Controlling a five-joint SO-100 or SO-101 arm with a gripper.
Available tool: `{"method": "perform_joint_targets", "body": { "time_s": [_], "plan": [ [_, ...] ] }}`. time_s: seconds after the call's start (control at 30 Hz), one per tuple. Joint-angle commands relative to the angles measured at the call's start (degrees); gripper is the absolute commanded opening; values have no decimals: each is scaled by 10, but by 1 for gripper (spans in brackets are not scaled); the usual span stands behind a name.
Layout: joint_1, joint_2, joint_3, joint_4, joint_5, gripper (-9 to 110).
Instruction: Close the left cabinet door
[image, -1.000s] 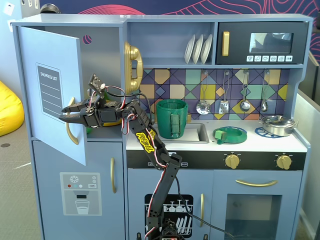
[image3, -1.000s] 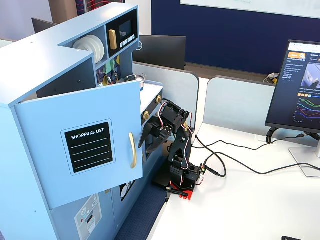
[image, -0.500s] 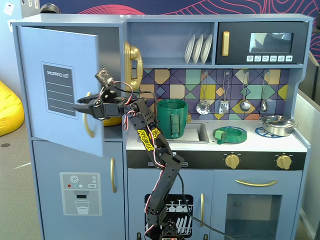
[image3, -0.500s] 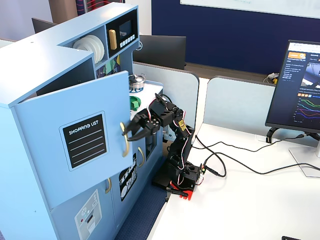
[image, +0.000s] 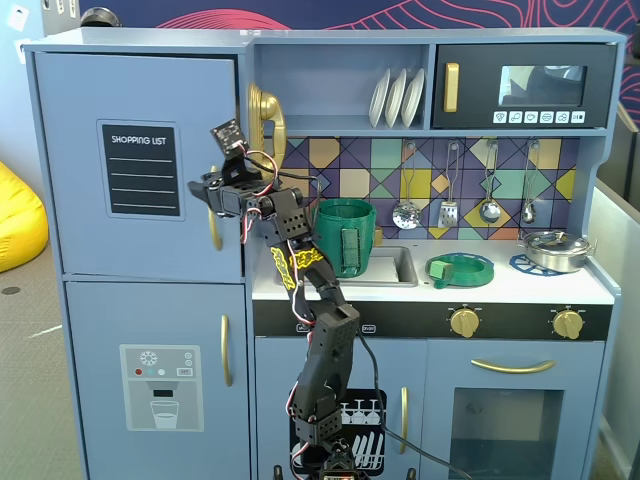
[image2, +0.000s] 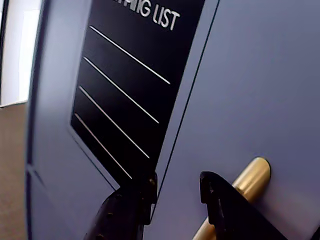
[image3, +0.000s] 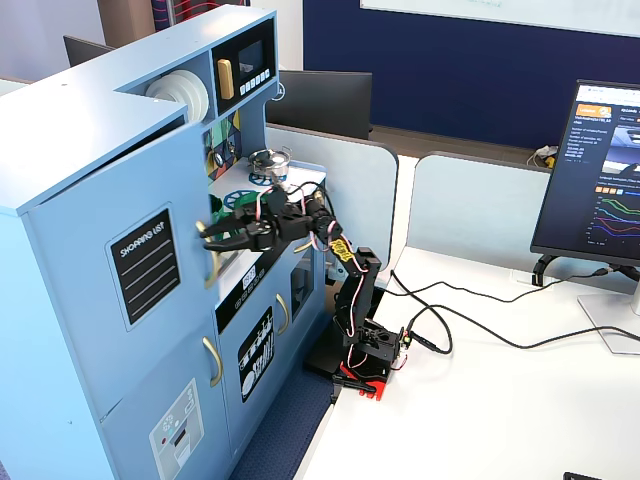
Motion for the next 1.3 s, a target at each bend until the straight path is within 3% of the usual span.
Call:
{"method": "perform_joint_targets", "body": {
  "time_s": [0.0,0.3,0.57,0.8,1.27],
  "plan": [
    [49,-34,-42,-39,16,0],
    [81,-83,-93,-21,40,0],
    [82,162,186,-4,15,0],
    [166,367,403,74,47,0],
    [323,575,687,196,127,0]
  ]
}}
